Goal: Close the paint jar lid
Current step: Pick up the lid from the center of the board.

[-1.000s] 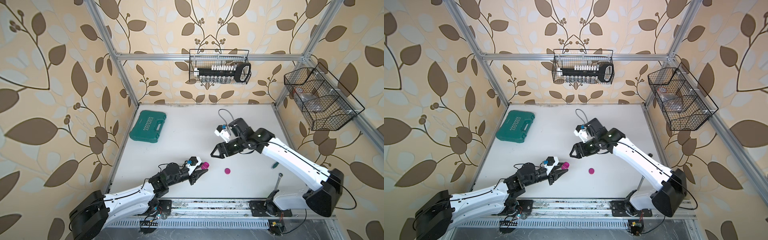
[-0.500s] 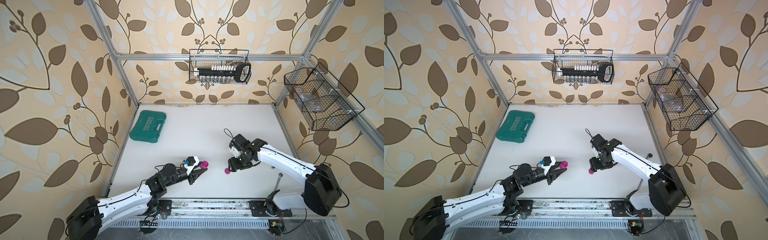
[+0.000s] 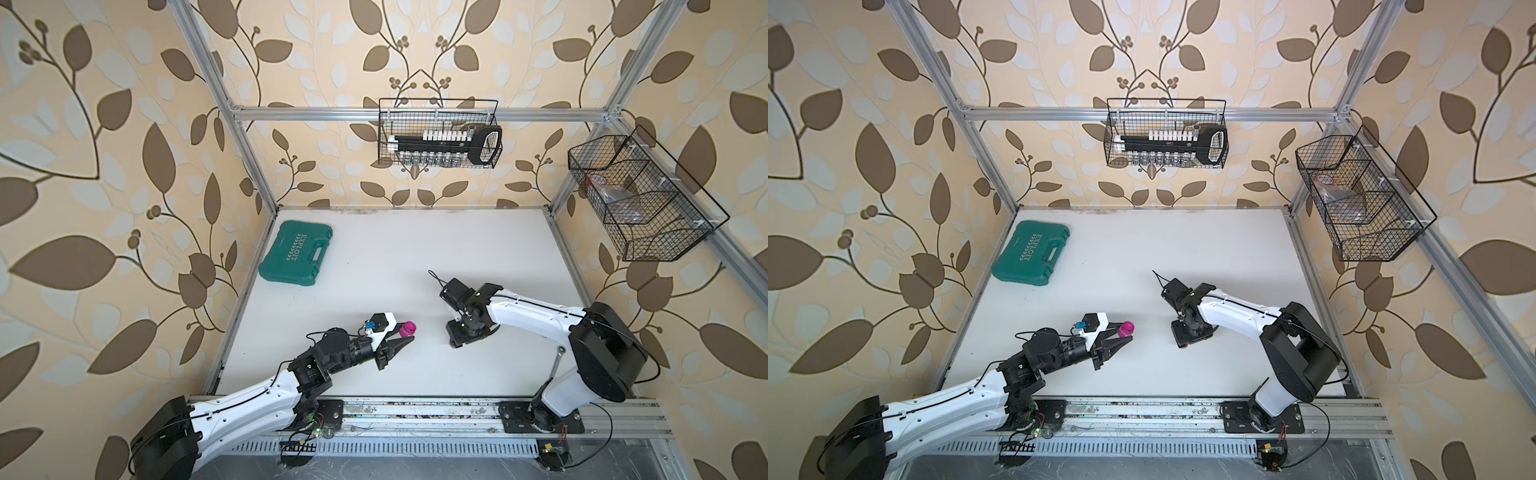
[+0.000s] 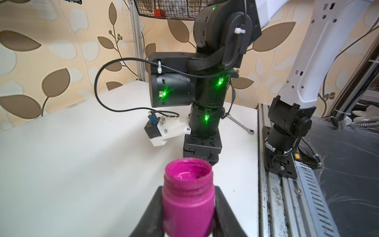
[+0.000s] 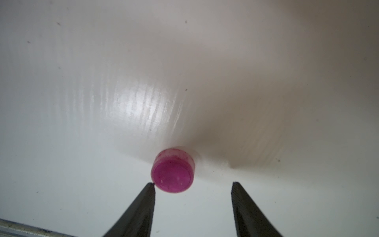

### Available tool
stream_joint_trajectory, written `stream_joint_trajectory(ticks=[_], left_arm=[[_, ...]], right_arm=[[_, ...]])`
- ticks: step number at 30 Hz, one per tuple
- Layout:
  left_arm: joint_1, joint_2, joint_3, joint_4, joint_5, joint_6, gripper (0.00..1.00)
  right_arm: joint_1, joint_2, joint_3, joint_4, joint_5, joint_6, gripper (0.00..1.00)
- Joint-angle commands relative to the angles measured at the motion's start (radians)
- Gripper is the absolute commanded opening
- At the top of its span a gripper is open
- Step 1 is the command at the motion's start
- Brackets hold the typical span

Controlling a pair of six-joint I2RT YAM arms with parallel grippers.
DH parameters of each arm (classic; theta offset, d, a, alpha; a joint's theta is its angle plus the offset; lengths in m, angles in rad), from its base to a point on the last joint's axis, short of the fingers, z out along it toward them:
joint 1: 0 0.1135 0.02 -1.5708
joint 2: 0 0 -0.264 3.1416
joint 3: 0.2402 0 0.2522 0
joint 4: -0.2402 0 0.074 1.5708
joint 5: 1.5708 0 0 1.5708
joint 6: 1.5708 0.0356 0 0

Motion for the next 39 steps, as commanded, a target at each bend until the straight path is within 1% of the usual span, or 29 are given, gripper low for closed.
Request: stream_joint_trajectory(ticks=[1, 8, 20, 25, 33, 37, 39], left_arm=[[-0.005, -0.027, -0.005, 0.012, 0.043, -0.021, 0.18], [-0.005, -0.063, -0.014, -0.001, 0.041, -0.025, 0.18], [-0.005, -0.065, -0.01, -0.007, 0.037, -0.027, 0.18], [-0.005, -0.069, -0.01, -0.012, 0.032, -0.027, 0.18], [-0.005, -0.06, -0.007, -0.015, 0.029, -0.026, 0.17], [-0.005, -0.058, -0.007, -0.016, 0.029, -0.027, 0.17], [-0.005, -0.057, -0.007, -0.016, 0.029, -0.027, 0.17]], right_arm=[[0.018, 0.024, -0.012, 0.032, 0.026, 0.03, 0.57], [0.05, 0.044, 0.003, 0.033, 0.029, 0.044, 0.53], [0.05, 0.054, -0.02, 0.039, 0.044, 0.05, 0.42], [0.05, 0.076, -0.022, 0.053, 0.048, 0.045, 0.41], [0.05, 0.09, -0.011, 0.057, 0.053, 0.036, 0.37], [0.048, 0.087, -0.004, 0.053, 0.055, 0.026, 0.33], [0.039, 0.066, -0.002, 0.044, 0.055, 0.019, 0.33]])
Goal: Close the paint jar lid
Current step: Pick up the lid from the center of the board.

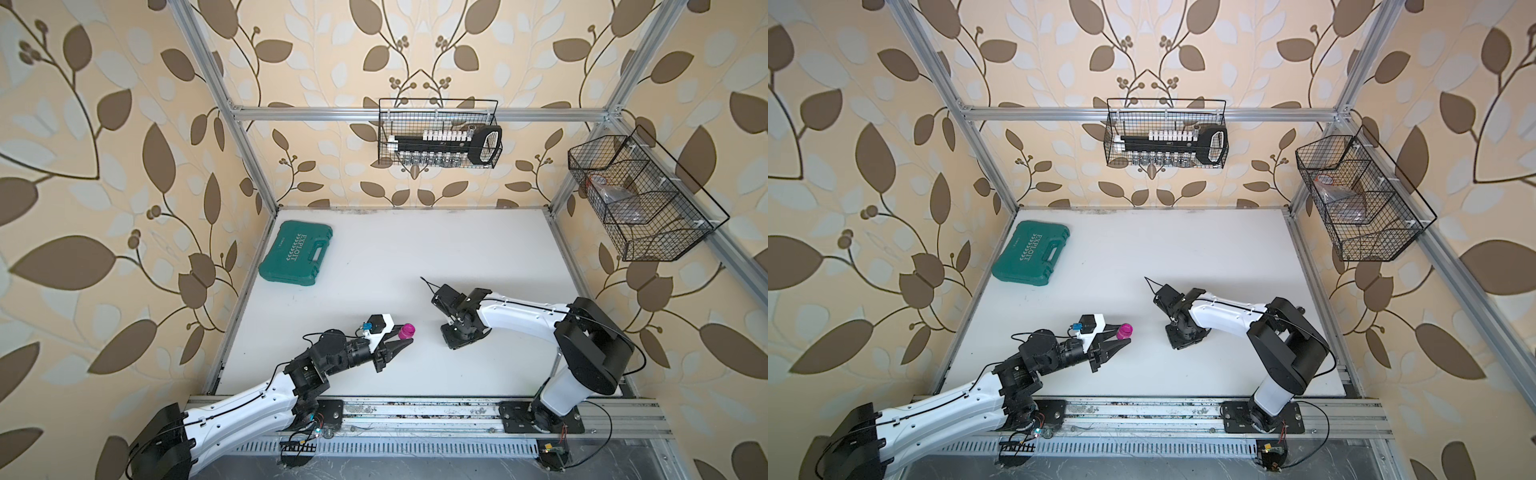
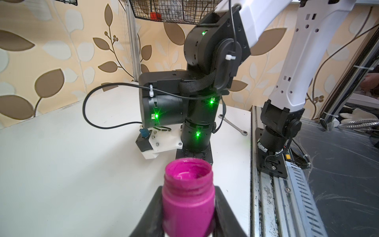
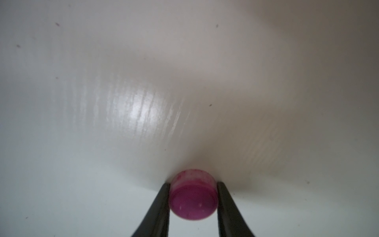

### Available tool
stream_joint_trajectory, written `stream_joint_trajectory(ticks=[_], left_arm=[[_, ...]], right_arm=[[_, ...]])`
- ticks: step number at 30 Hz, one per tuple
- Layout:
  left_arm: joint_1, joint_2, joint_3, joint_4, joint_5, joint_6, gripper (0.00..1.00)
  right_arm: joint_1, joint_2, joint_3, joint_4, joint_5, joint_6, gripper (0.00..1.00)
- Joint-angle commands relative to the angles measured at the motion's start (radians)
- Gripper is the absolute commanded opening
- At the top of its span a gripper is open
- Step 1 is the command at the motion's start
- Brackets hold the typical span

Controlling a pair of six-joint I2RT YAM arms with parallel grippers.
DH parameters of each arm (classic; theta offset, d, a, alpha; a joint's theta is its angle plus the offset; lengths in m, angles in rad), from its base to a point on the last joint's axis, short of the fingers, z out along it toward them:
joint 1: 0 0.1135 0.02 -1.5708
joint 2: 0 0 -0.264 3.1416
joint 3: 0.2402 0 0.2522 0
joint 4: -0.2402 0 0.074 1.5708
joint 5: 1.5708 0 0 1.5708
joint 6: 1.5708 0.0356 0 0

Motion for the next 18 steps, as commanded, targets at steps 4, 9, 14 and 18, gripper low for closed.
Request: stream_joint_trajectory(ticks=[4, 9, 14, 18], left_arm=[[-0.005, -0.002, -0.005, 0.029, 0.01, -0.012, 0.17], [-0.005, 0.013, -0.004, 0.039, 0.017, -0.009, 0.17], [-0.005, 0.034, 0.001, 0.047, 0.024, -0.009, 0.17], [-0.005, 0.039, 0.001, 0.05, 0.023, -0.007, 0.17]], right_arm=[[-0.081, -0.114, -0.01, -0.016, -0.043, -0.049, 0.31], [-0.132, -0.332, 0.027, -0.075, -0.183, -0.148, 0.31], [-0.133, -0.476, 0.137, -0.131, -0.407, -0.215, 0.31], [-0.096, -0.461, 0.232, -0.167, -0.534, -0.212, 0.31]])
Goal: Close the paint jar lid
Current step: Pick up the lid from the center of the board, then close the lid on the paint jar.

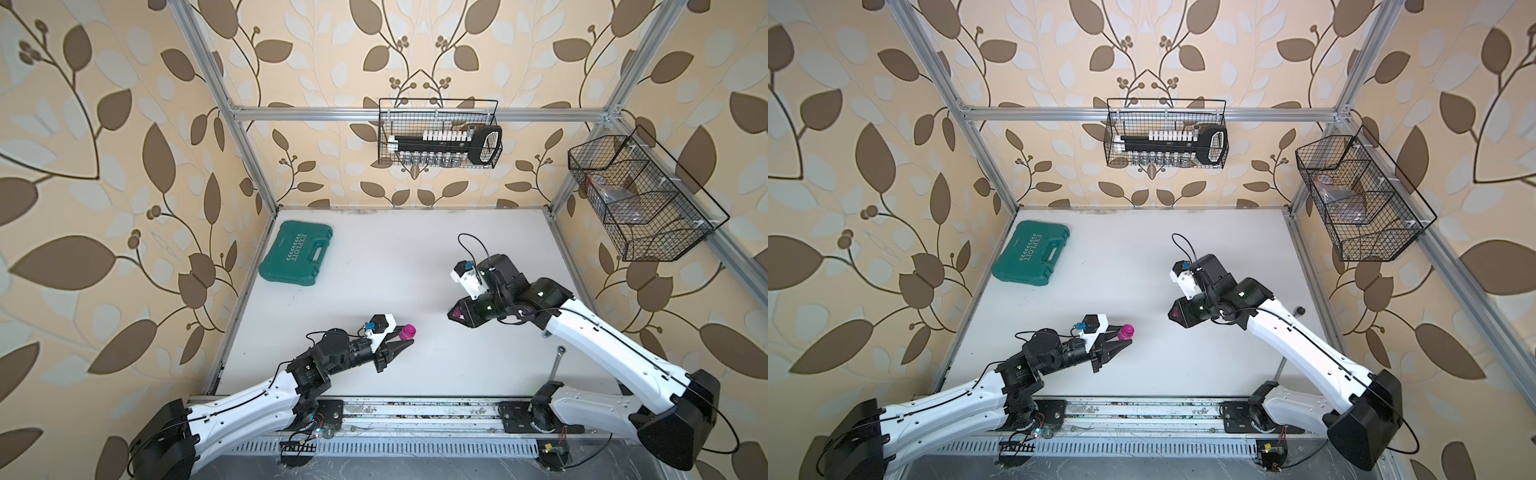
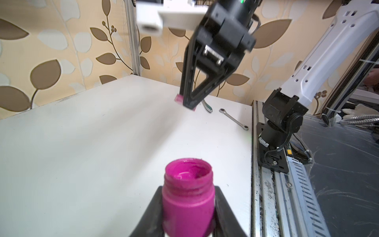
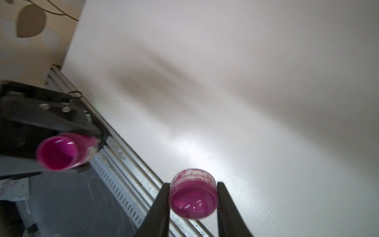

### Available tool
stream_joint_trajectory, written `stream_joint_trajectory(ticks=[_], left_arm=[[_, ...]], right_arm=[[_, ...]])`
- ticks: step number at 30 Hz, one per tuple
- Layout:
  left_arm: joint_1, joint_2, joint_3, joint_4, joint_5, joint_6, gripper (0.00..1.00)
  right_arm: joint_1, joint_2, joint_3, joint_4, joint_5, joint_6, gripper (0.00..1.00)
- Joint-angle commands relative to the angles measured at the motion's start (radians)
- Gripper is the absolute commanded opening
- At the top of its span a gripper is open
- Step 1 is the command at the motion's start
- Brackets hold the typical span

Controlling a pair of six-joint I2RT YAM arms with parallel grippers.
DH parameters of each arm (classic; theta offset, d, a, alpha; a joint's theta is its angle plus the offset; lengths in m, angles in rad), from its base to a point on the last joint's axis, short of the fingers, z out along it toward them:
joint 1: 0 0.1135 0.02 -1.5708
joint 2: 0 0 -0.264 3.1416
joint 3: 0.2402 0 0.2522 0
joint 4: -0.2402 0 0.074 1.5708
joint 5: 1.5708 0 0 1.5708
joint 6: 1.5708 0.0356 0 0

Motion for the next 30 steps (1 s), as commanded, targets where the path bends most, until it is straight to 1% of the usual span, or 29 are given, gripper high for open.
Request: stream_joint_trajectory(ticks=[1, 4, 7, 11, 21, 30], left_arm=[[-0.005, 0.003, 0.0, 0.048, 0.021, -0.005, 0.17], [-0.005, 0.008, 0.002, 0.048, 0.021, -0.004, 0.16], [-0.005, 0.012, 0.002, 0.051, 0.021, -0.002, 0.16], [-0.005, 0.019, 0.003, 0.056, 0.022, 0.0, 0.16], [-0.005, 0.025, 0.002, 0.063, 0.028, -0.001, 0.16], [-0.005, 0.022, 0.001, 0.065, 0.034, -0.002, 0.15]], right_arm=[[0.059, 0.039, 0.073, -0.072, -0.142, -0.032, 0.31], [0.143, 0.094, 0.131, -0.097, -0.131, -0.026, 0.3], [0.174, 0.133, 0.17, -0.105, -0.128, -0.008, 0.3], [0.192, 0.172, 0.197, -0.106, -0.164, 0.007, 0.29], [0.223, 0.261, 0.249, -0.113, -0.193, 0.014, 0.3], [0.23, 0.323, 0.274, -0.116, -0.188, 0.003, 0.3]])
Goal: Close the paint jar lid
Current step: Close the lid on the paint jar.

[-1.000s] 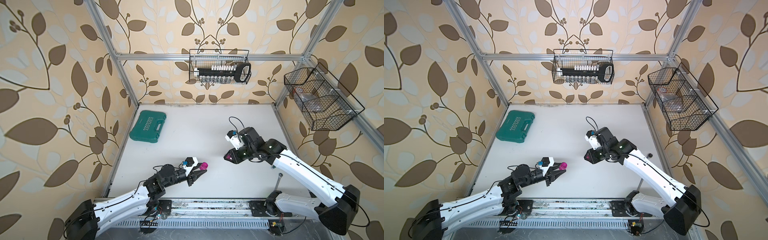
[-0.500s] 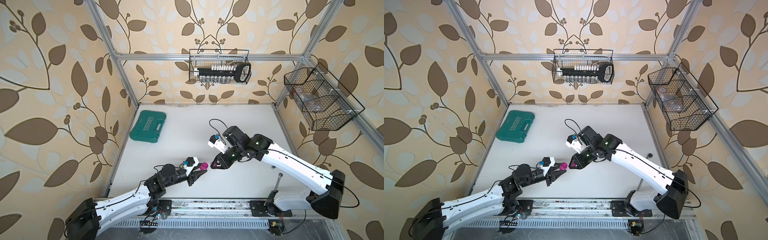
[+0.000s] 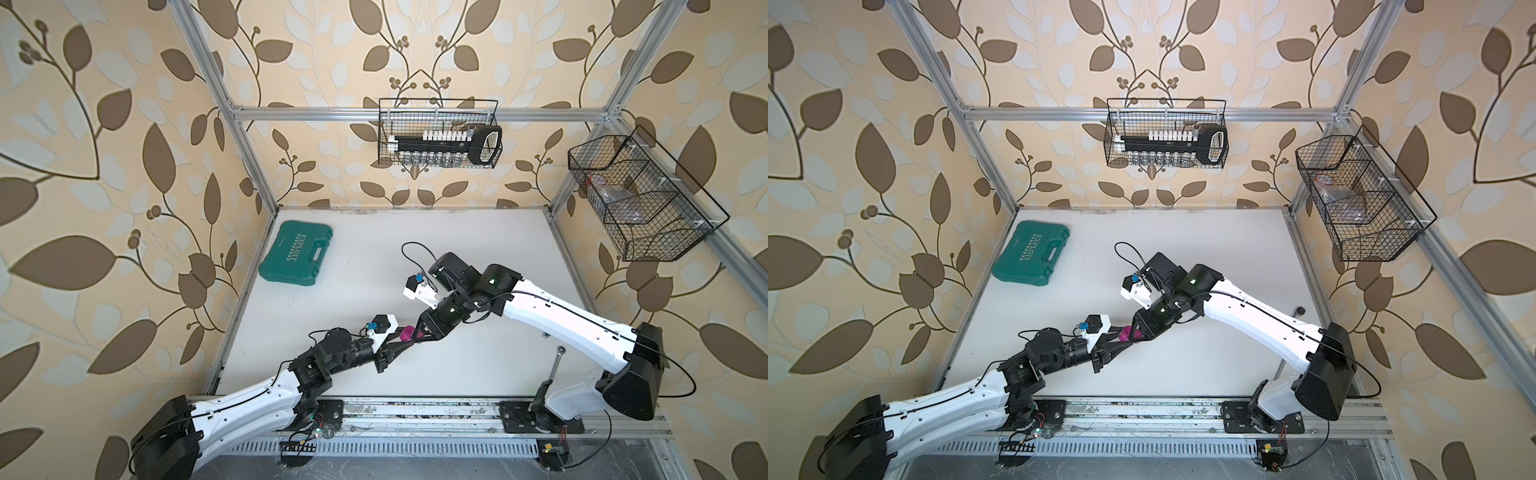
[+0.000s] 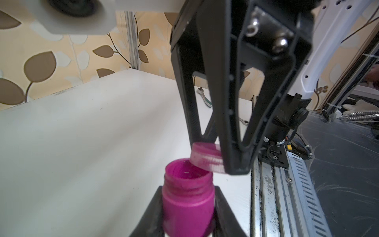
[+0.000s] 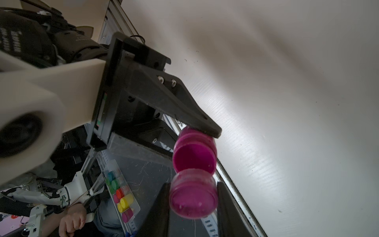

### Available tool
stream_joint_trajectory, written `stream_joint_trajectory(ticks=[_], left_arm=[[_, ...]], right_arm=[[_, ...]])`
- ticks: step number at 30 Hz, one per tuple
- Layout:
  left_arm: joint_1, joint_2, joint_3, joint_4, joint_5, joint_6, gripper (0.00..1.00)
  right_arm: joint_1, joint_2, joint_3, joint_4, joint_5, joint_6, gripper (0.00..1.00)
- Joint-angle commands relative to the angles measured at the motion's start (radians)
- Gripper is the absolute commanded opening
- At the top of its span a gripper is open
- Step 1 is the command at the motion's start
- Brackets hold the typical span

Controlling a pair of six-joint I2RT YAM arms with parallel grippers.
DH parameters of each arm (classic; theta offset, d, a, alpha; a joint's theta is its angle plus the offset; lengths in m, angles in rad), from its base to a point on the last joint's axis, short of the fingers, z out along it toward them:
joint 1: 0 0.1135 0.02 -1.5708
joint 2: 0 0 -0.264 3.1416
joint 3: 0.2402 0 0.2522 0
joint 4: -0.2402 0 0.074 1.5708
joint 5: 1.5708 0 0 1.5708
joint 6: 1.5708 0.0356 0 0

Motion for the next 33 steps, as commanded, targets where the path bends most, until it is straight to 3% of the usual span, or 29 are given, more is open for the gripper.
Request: stream_joint_trajectory(ticks=[1, 26, 33], left_arm=[[-0.005, -0.008, 0.001, 0.071, 0.025, -0.002, 0.15], [-0.005, -0.023, -0.001, 0.071, 0.035, -0.005, 0.15], [-0.005, -0.034, -0.001, 0.072, 0.047, -0.006, 0.15]], right_arm=[[0.006, 0.017, 0.047, -0.005, -0.013, -0.005, 0.3], [0.006, 0.121, 0.107, -0.011, -0.044, -0.04, 0.3], [0.004, 0.154, 0.114, -0.049, -0.098, -0.123, 0.3]])
